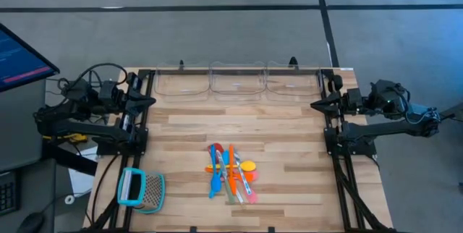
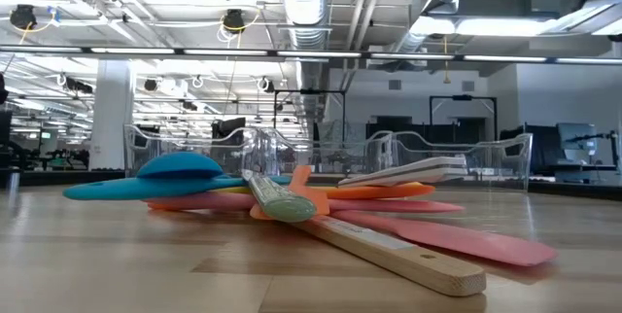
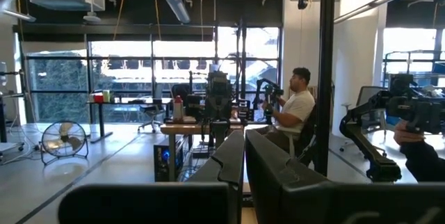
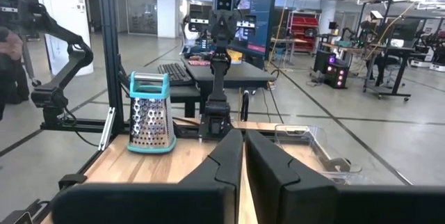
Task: Pick & Place Kitchen Items
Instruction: Put the white patterned table knife into the right transparent bin
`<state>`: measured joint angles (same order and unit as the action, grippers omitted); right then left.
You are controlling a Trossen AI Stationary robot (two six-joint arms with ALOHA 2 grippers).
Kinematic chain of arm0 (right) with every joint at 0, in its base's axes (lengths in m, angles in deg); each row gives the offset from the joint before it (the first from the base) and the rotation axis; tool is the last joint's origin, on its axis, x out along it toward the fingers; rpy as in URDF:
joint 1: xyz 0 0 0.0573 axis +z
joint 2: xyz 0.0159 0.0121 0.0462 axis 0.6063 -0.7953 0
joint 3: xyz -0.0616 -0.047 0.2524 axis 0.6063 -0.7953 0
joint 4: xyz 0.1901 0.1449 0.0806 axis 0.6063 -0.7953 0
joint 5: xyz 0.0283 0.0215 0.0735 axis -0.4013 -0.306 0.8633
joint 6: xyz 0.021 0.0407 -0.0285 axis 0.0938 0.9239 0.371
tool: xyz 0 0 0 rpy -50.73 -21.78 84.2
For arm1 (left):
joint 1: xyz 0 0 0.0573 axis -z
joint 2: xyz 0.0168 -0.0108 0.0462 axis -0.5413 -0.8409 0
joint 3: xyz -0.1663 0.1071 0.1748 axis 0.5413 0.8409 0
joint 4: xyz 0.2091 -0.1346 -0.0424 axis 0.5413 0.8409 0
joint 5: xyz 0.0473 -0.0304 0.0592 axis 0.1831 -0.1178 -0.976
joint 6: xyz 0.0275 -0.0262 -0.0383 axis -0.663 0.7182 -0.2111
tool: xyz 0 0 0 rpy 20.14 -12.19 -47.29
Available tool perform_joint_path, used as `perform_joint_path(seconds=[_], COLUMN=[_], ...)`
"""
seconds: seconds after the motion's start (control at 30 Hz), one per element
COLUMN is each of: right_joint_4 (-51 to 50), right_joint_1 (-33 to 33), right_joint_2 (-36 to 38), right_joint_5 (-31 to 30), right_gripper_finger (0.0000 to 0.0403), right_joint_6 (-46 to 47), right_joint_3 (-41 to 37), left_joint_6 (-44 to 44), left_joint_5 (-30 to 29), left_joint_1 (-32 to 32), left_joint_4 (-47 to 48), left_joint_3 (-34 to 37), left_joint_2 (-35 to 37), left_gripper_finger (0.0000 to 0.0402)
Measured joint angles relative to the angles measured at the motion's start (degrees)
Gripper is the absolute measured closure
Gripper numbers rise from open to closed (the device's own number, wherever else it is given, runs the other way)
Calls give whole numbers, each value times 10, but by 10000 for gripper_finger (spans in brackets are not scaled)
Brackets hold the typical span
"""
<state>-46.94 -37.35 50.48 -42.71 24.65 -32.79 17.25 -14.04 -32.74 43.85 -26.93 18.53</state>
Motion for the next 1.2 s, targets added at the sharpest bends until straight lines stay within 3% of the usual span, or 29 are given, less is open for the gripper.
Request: perform_joint_path(seconds=[0.23,0.57,0.8,1.07,1.2], right_joint_4=[-37,-17,70,71,68], right_joint_1=[0,0,3,18,23], right_joint_2=[0,0,18,66,116], right_joint_5=[0,0,26,36,36], right_gripper_finger=[393,398,399,400,401], right_joint_6=[5,35,-20,-30,-25], right_joint_3=[-18,-65,-105,-126,-144], left_joint_6=[-17,-49,-71,-44,-43], left_joint_5=[8,8,8,8,8], left_joint_1=[0,3,3,3,3], left_joint_4=[4,9,24,72,83], left_joint_3=[33,99,128,170,184], left_joint_2=[3,32,104,221,227], left_gripper_finger=[394,394,394,394,394])
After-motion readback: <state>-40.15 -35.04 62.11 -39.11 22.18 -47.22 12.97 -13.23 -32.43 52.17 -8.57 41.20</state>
